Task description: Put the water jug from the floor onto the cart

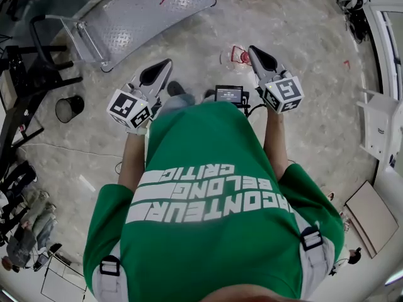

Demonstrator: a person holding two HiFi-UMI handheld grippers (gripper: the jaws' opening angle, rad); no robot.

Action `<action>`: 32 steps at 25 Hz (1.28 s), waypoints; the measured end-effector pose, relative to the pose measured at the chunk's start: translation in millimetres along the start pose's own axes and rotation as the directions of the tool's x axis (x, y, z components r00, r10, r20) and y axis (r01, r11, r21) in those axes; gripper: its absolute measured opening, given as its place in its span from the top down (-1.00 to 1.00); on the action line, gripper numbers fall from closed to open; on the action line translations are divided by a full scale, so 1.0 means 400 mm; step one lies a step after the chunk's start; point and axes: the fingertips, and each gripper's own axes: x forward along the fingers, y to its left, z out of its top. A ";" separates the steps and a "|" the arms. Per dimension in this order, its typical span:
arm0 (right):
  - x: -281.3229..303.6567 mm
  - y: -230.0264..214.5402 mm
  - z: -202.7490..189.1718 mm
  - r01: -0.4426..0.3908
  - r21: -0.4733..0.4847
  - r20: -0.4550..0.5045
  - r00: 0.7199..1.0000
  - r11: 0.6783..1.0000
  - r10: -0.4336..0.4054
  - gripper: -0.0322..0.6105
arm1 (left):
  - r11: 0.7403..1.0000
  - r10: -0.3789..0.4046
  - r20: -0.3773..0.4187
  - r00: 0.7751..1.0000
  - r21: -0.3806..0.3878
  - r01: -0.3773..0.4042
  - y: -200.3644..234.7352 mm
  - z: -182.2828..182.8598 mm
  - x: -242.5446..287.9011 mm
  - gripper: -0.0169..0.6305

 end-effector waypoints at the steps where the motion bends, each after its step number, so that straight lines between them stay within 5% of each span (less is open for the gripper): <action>1: -0.001 -0.002 0.001 0.014 -0.001 -0.004 1.000 1.000 -0.014 0.92 | 1.000 -0.010 -0.003 1.000 -0.003 0.010 0.005 0.001 -0.001 0.90; 17: -0.010 -0.149 -0.144 0.209 0.026 -0.175 0.964 0.978 -0.201 0.92 | 0.995 -0.096 -0.105 0.990 0.007 0.097 0.071 -0.014 0.075 0.91; 19: 0.011 -0.190 -0.178 0.229 0.022 -0.207 0.953 0.973 -0.219 0.79 | 0.995 -0.094 -0.112 0.989 0.007 0.095 0.080 -0.012 0.102 0.91; 32: 0.109 -0.319 -0.402 0.230 0.086 -0.344 0.920 0.969 -0.188 0.63 | 0.995 -0.090 -0.134 0.987 0.033 0.095 0.107 0.005 0.259 0.91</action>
